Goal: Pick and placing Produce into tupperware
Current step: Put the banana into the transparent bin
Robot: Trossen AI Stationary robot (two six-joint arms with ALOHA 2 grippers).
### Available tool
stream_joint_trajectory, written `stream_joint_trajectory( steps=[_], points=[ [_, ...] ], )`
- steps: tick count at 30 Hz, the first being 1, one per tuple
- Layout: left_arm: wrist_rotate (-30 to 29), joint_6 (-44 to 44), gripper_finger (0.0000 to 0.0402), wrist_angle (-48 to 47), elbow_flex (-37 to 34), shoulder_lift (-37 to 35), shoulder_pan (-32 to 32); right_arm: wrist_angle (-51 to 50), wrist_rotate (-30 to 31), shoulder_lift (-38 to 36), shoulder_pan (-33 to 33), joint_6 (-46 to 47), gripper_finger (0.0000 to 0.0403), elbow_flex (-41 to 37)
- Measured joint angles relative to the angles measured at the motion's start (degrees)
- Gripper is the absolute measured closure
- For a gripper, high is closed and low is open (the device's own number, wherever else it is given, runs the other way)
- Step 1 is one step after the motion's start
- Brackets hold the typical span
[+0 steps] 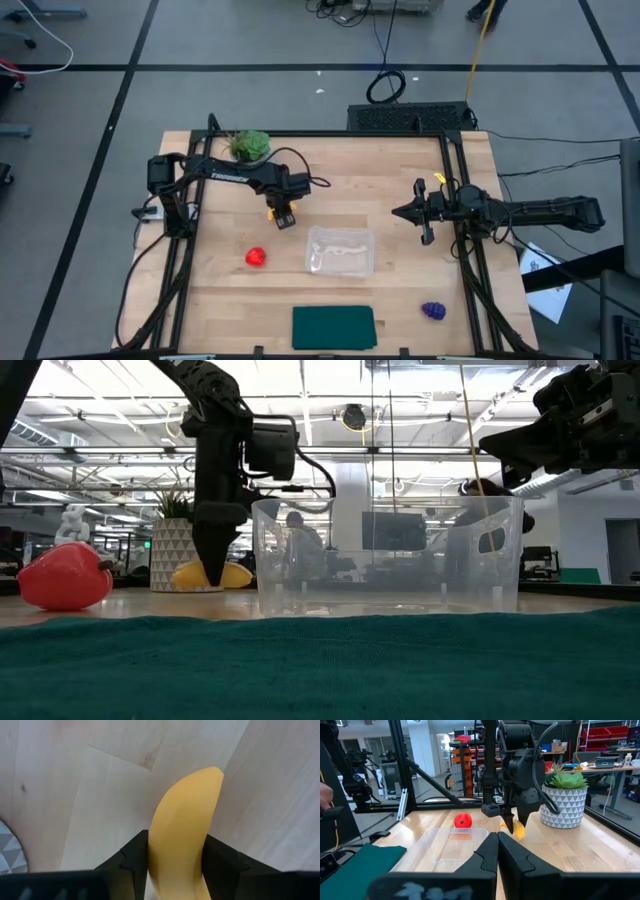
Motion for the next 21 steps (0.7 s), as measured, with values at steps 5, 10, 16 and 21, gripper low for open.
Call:
stream_joint_trajectory(
  steps=[5, 10, 16, 21],
  points=[
    [-0.03, 0.16, 0.0253, -0.23, 0.51, 0.00, 0.00, 0.00, -0.01, 0.02, 0.00, 0.00, 0.0403, 0.01],
    [-0.04, 0.37, 0.0251, -0.33, 0.51, 0.00, 0.00, 0.00, 0.00, 0.01, 0.00, 0.00, 0.0403, 0.02],
    [-0.07, 0.88, 0.0250, -0.33, 0.51, 0.00, 0.00, 0.00, -0.02, 0.00, -0.01, 0.02, 0.0403, 0.02],
    [0.04, 1.64, 0.0250, -0.83, 0.51, -0.53, 0.00, 0.00, 0.00, 0.02, 0.00, 0.02, 0.0403, 0.00]
  ],
)
